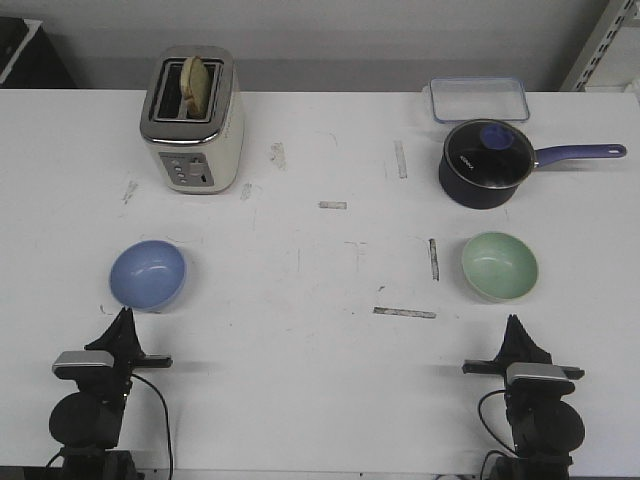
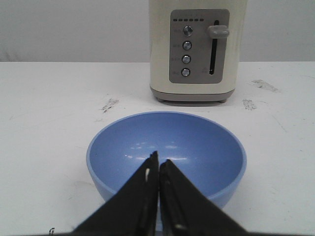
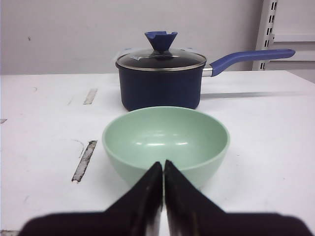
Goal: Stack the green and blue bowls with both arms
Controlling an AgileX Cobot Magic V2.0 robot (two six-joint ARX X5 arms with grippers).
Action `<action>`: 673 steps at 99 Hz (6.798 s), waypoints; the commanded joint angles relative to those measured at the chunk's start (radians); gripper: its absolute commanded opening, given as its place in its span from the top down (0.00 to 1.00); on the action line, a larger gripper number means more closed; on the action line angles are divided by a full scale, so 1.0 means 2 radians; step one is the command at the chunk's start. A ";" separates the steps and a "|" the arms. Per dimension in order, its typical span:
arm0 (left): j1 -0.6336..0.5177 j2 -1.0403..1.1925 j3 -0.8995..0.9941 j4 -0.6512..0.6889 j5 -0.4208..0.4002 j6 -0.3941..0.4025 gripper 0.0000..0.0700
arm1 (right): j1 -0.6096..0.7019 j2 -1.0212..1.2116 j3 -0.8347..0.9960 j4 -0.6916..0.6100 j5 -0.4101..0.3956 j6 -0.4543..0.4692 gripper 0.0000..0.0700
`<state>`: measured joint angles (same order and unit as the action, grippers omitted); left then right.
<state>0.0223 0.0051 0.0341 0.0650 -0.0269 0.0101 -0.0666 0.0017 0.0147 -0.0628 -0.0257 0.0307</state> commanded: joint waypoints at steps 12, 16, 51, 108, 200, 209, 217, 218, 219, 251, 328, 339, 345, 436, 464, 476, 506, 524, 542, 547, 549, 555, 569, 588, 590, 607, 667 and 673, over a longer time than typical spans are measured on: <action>0.000 -0.001 -0.011 0.007 0.000 0.000 1.00 | -0.001 0.000 -0.001 0.006 0.000 0.001 1.00; 0.000 -0.001 -0.011 0.007 0.000 0.000 1.00 | -0.001 0.000 -0.001 0.006 0.000 0.001 1.00; 0.000 -0.001 -0.011 0.008 0.000 0.000 1.00 | -0.001 0.000 -0.001 0.006 0.000 0.001 1.00; 0.000 -0.001 -0.011 0.009 0.000 -0.002 1.00 | -0.001 0.000 -0.001 0.035 0.005 0.012 1.00; 0.000 -0.001 -0.011 0.009 0.000 -0.002 1.00 | -0.029 0.469 0.552 -0.242 0.011 -0.033 0.32; 0.000 -0.001 -0.011 0.009 0.000 -0.002 1.00 | -0.052 0.520 0.563 -0.258 0.001 -0.039 0.28; 0.000 -0.001 -0.011 0.009 0.000 -0.002 1.00 | -0.072 0.560 0.563 -0.273 -0.024 -0.058 0.28; 0.000 -0.001 -0.011 0.009 0.000 -0.002 1.00 | -0.074 0.562 0.563 -0.274 -0.026 -0.059 0.28; 0.000 -0.001 -0.011 0.009 0.000 -0.002 1.00 | -0.077 0.570 0.563 -0.278 -0.031 -0.060 0.28; 0.000 -0.001 -0.011 0.008 0.000 -0.002 1.00 | -0.118 0.705 0.563 -0.335 -0.066 -0.095 0.31; 0.000 -0.001 -0.011 0.007 0.000 -0.002 1.00 | -0.117 0.765 0.565 -0.309 -0.066 -0.096 1.00; 0.000 -0.001 -0.011 0.007 0.000 -0.002 1.00 | -0.114 0.751 0.580 -0.312 -0.066 -0.094 1.00; 0.000 -0.001 -0.011 0.008 0.000 -0.002 1.00 | -0.110 0.739 0.593 -0.317 -0.067 -0.093 1.00; 0.000 -0.001 -0.011 0.008 0.000 -0.002 1.00 | 0.340 0.821 0.653 -0.337 -0.107 -0.053 1.00; 0.000 -0.001 -0.011 0.008 0.000 -0.002 1.00 | 0.358 0.872 0.653 -0.333 -0.105 -0.053 1.00; 0.000 -0.001 -0.011 0.008 0.000 -0.002 1.00 | 0.358 0.872 0.654 -0.328 -0.105 -0.053 0.97; 0.000 -0.001 -0.011 0.008 0.000 -0.002 1.00 | 0.357 0.848 0.670 -0.332 -0.109 -0.056 0.32; 0.000 -0.001 -0.011 0.008 0.000 -0.002 1.00 | 0.344 0.801 0.695 -0.328 -0.105 -0.055 0.44; 0.000 -0.001 -0.011 0.007 0.000 -0.002 1.00 | 0.307 0.725 0.697 -0.316 -0.092 -0.054 0.84; 0.000 -0.001 -0.011 0.007 0.000 -0.002 1.00 | 0.294 0.706 0.697 -0.320 -0.078 -0.054 0.95; 0.000 -0.001 -0.011 0.007 0.000 -0.002 1.00 | 0.289 0.698 0.696 -0.323 -0.072 -0.054 0.98; 0.000 -0.001 -0.011 0.007 0.000 -0.002 1.00 | 0.270 0.673 0.694 -0.329 -0.049 -0.054 1.00; 0.000 -0.001 -0.011 0.007 0.000 -0.002 1.00 | 0.222 0.620 0.665 -0.332 -0.010 -0.053 1.00; 0.000 -0.001 -0.011 0.007 0.000 -0.002 1.00 | 0.142 0.523 0.548 -0.297 0.006 -0.046 1.00; 0.000 -0.001 -0.011 0.007 0.000 -0.002 1.00 | 0.135 0.512 0.532 -0.288 0.008 -0.043 1.00; 0.000 -0.001 -0.011 0.007 0.000 -0.002 1.00 | 0.090 0.416 0.396 -0.220 0.030 -0.036 1.00; 0.000 -0.001 0.037 0.032 0.000 -0.033 1.00 | 0.072 0.261 0.241 -0.138 0.030 -0.036 1.00; 0.000 0.001 0.065 0.029 0.000 -0.036 1.00 | 0.072 0.262 0.241 -0.138 0.030 -0.036 1.00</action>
<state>0.0223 0.0067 0.0929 0.0952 -0.0269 -0.0406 0.0772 0.5194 0.4915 -0.3504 0.0311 -0.0517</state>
